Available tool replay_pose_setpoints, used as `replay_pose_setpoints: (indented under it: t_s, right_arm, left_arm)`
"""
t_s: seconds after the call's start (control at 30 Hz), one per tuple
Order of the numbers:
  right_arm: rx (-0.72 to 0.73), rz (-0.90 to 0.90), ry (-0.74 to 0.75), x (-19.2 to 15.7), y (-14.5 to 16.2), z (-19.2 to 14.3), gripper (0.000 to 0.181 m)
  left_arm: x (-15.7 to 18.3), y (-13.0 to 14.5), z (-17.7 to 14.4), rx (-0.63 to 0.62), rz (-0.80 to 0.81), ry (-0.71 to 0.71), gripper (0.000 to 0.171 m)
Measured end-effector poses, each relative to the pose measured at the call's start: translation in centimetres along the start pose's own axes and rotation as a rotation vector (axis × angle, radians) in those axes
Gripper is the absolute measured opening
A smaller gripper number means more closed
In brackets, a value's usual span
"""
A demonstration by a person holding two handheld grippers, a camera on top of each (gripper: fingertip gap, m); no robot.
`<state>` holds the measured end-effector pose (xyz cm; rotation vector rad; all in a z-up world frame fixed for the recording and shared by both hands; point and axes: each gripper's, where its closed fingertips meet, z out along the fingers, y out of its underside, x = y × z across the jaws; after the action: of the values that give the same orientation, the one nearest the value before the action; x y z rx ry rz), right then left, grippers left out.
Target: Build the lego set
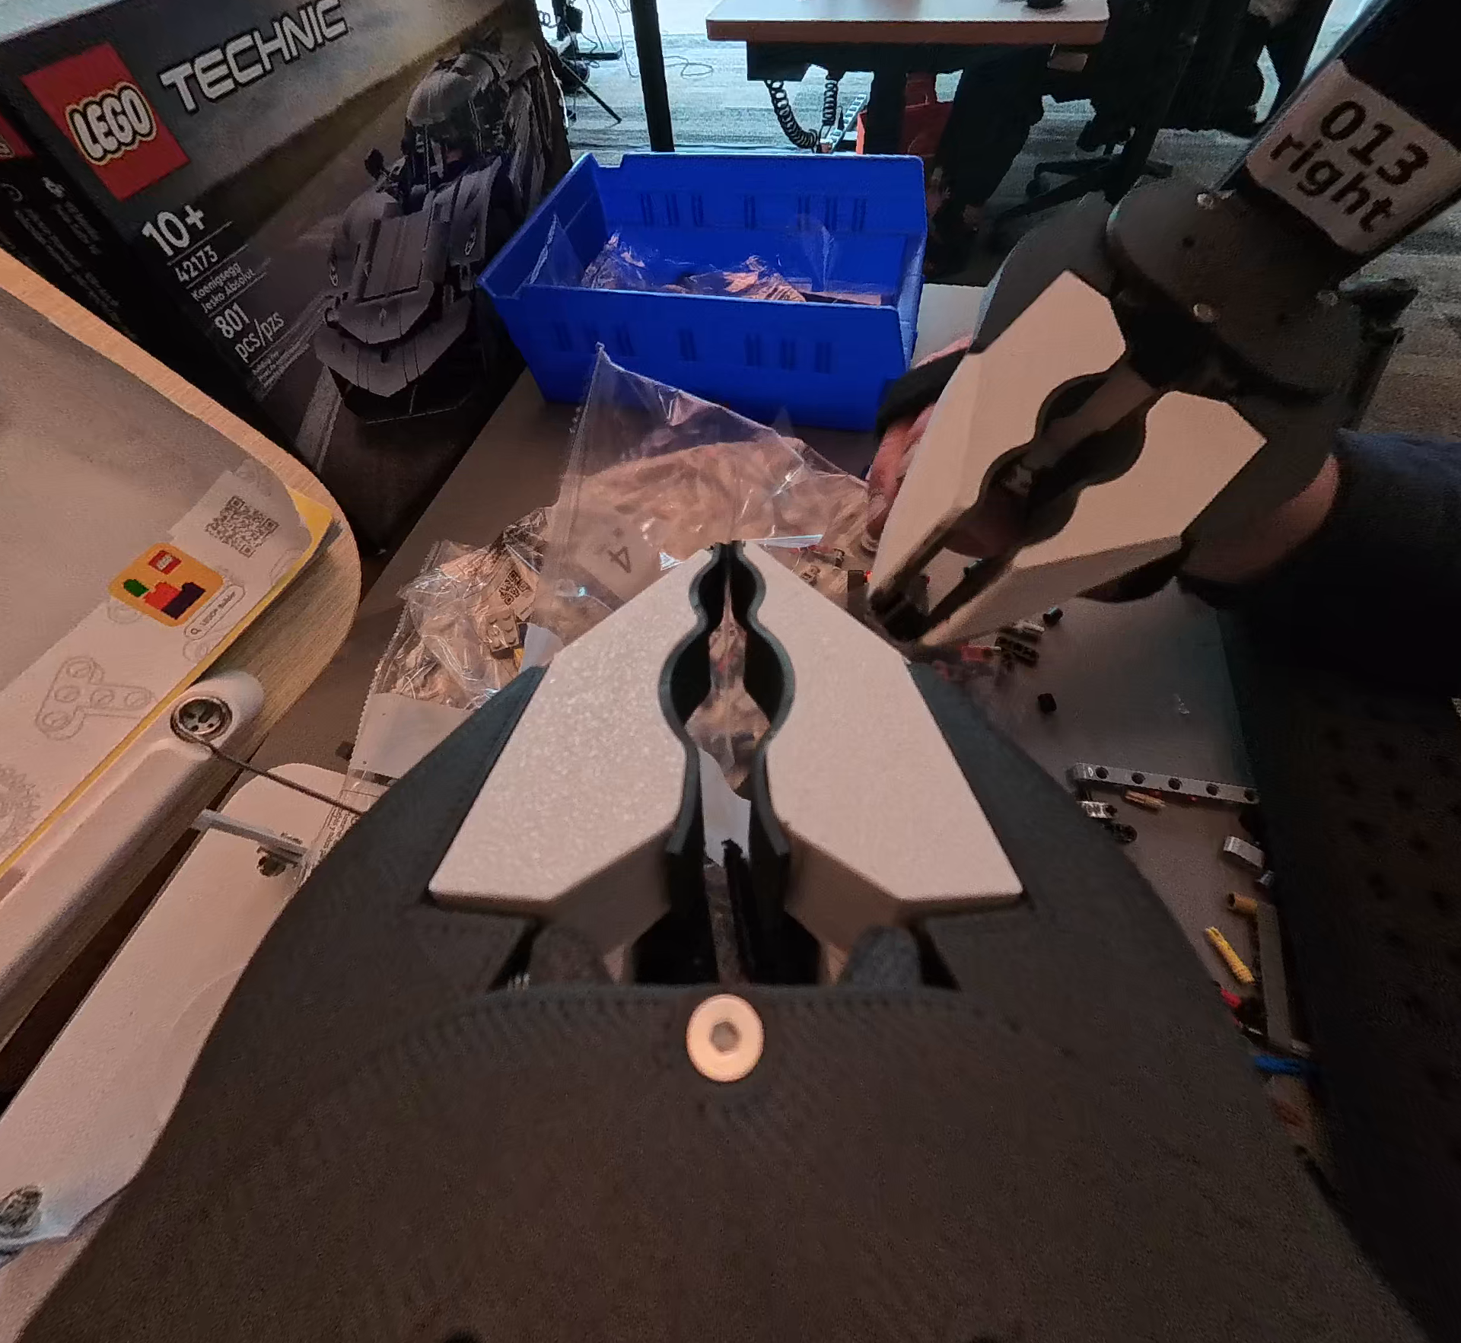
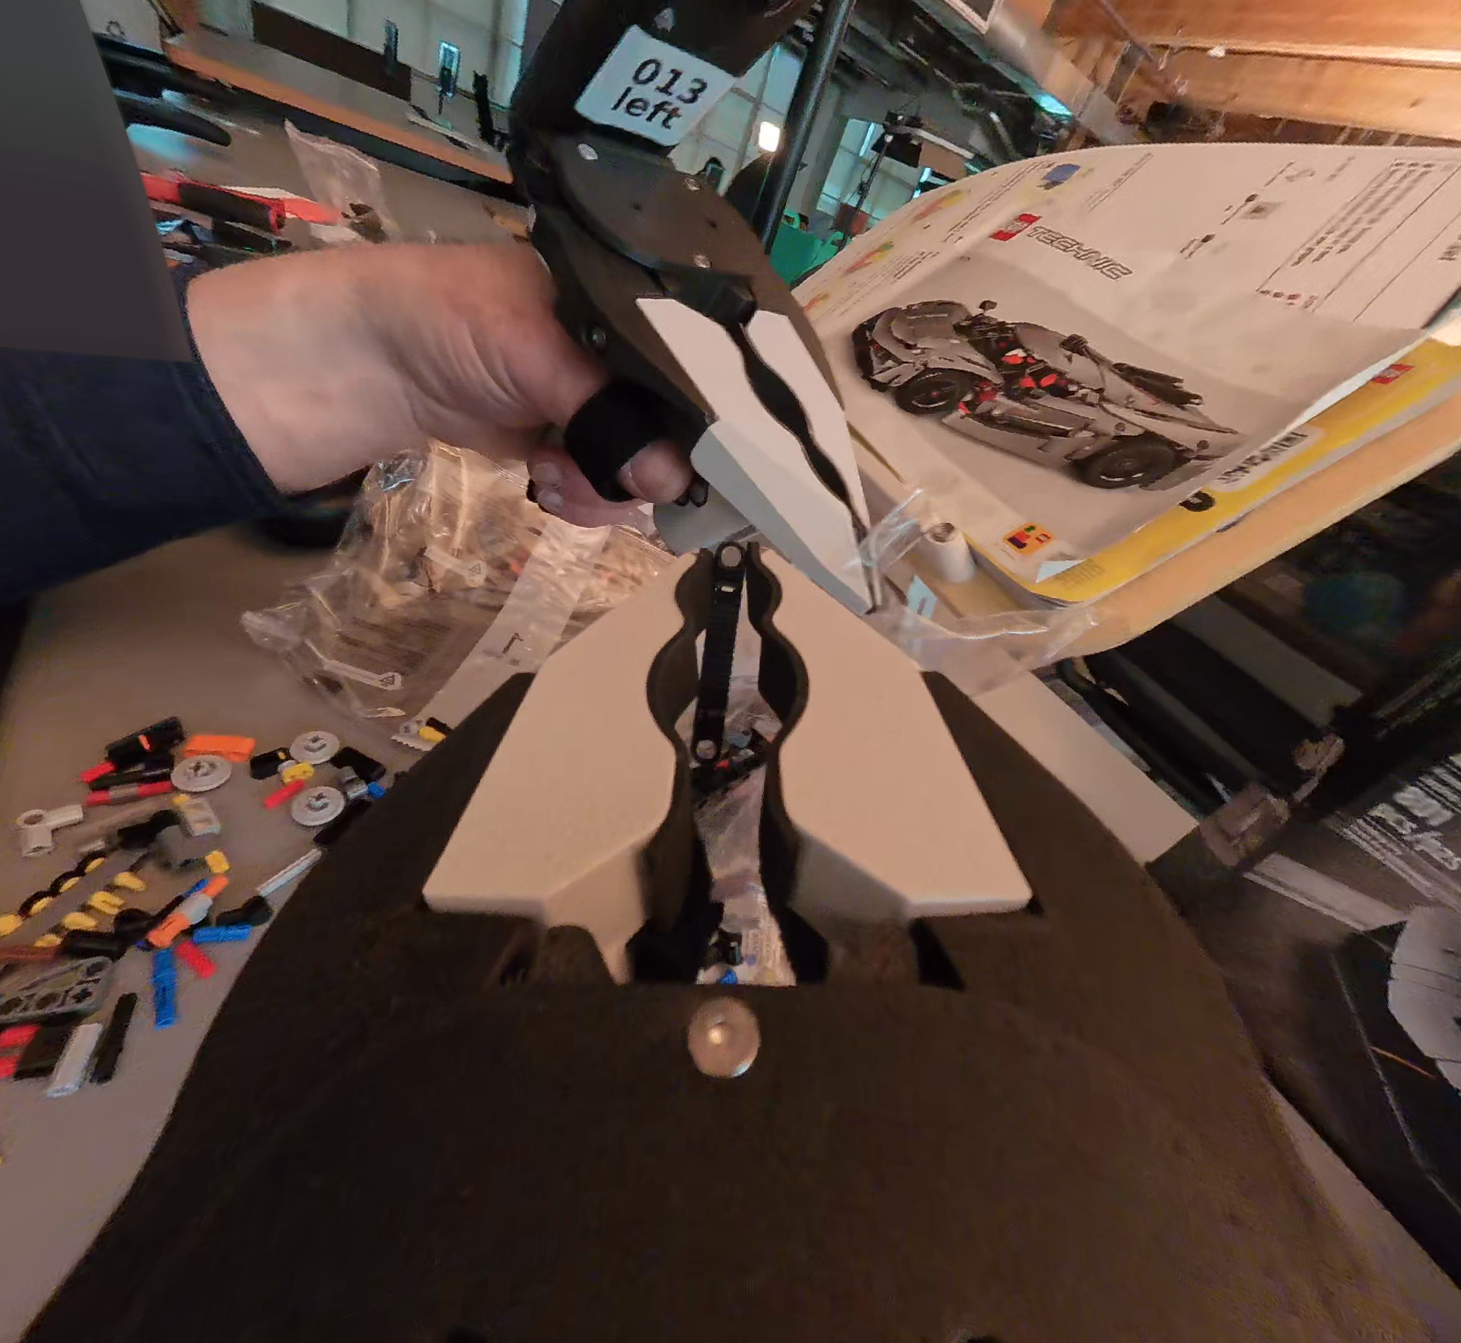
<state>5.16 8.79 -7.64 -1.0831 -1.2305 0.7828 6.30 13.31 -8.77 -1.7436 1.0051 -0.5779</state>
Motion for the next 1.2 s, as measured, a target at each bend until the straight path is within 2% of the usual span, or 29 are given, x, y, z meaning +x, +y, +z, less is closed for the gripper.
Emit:
replay_pose_setpoints:
  t_s: [0.13,0.23,0.33,0.5,0.6,0.7,0.8,0.87,1.0,1.1,1.2]
  right_arm:
    - [0.040,0.044,0.027,1.0,-0.6,-0.8,0.005]
    - [0.002,0.087,0.034,1.6,0.4,-0.8,0.005]
    - [-0.043,0.150,-0.024,0.9,1.5,-0.2,0.004]
    - [-0.084,0.144,0.014,1.3,2.0,0.1,0.028]
    - [-0.076,0.129,0.052,2.4,1.7,-1.2,0.027]
    - [-0.110,0.141,0.017,2.7,2.1,-2.8,0.016]
    - [-0.217,0.133,-0.047,2.1,3.8,-4.5,0.012]
    - [-0.350,0.091,-0.110,1.0,6.0,-5.6,0.015]
    - [-0.662,0.021,-0.216,-1.9,11.5,-8.9,0.008]
    - [-0.749,0.098,-0.348,-5.0,13.5,-11.1,0.008]
    - [-0.864,0.135,-0.373,-6.0,15.9,-12.7,0.009]
  left_arm:
    - [-0.2,0.0,-0.2,0.007,-0.007,-0.002,0.000]
    - [-0.3,-0.1,-0.3,0.012,-0.011,-0.001,0.000]
    - [-0.4,-0.1,-0.4,0.016,-0.015,-0.005,0.000]
    - [-0.7,-0.1,-0.8,0.024,-0.021,-0.012,0.000]
    - [-0.9,-0.1,-1.0,0.029,-0.025,-0.016,0.000]
    - [-1.1,-0.2,-1.2,0.032,-0.027,-0.018,0.000]
    - [-1.2,-0.2,-1.4,0.032,-0.025,-0.023,0.000]
    - [-1.3,-0.2,-1.4,0.034,-0.025,-0.023,0.000]
    - [-1.4,-0.3,-1.8,0.038,-0.025,-0.025,0.000]
    - [-1.5,-0.4,-2.0,0.046,-0.030,-0.026,0.000]
    - [-1.6,-0.4,-1.9,0.048,-0.033,-0.023,0.000]
